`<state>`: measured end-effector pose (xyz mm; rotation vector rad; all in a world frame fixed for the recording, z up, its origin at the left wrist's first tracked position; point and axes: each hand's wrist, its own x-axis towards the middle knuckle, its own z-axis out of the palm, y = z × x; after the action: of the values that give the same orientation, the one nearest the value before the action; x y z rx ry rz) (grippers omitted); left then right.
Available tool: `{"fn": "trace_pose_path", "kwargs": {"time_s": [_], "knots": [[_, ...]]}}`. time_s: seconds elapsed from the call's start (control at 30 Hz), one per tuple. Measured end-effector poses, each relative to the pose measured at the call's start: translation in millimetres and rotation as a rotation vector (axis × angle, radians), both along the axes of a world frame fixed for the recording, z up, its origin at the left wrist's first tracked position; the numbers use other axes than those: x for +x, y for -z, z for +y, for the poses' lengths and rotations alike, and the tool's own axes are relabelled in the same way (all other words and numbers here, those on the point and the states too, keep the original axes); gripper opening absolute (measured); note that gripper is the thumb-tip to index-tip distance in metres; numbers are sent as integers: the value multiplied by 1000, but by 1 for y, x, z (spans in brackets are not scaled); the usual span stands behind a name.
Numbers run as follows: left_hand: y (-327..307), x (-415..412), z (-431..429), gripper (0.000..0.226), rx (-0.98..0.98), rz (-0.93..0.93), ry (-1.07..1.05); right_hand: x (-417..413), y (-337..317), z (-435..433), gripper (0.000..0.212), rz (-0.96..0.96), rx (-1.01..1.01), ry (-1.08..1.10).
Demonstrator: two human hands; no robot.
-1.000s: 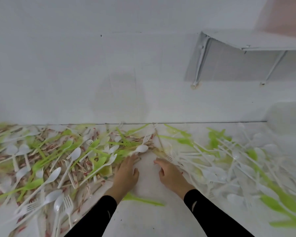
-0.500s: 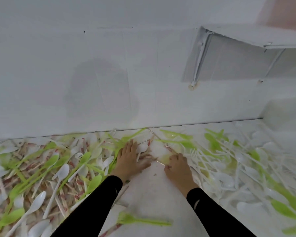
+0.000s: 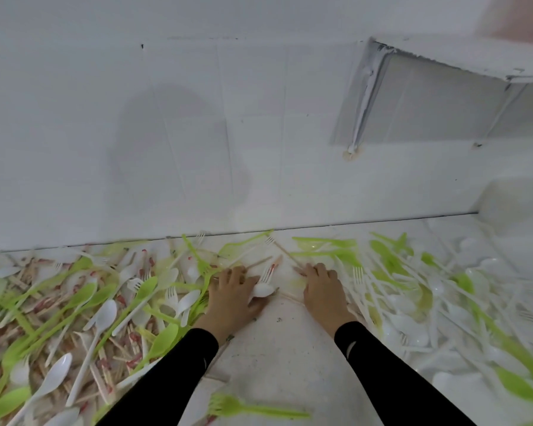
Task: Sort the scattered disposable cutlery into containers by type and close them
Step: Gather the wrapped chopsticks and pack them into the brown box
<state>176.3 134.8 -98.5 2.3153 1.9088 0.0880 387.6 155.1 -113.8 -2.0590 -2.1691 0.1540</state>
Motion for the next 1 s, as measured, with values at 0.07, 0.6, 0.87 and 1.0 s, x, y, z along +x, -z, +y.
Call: {"fn": "trace_pose_path", "kwargs": {"time_s": [0.07,0.6,0.87,1.0], "knots": [[1,1,-10,47,51,-7,0,2,3,-10,49,-40,45,-42],[-21,-8,-21,19,41,-305,37,55,-28,-23,59,647,58,104],[-27,-7,14,62,95,101,-78,17,-9,-30,16,535,99,-215],[-14,14,19,35,242,-259,346,7,6,-26,41,427,-69,-325]]}}
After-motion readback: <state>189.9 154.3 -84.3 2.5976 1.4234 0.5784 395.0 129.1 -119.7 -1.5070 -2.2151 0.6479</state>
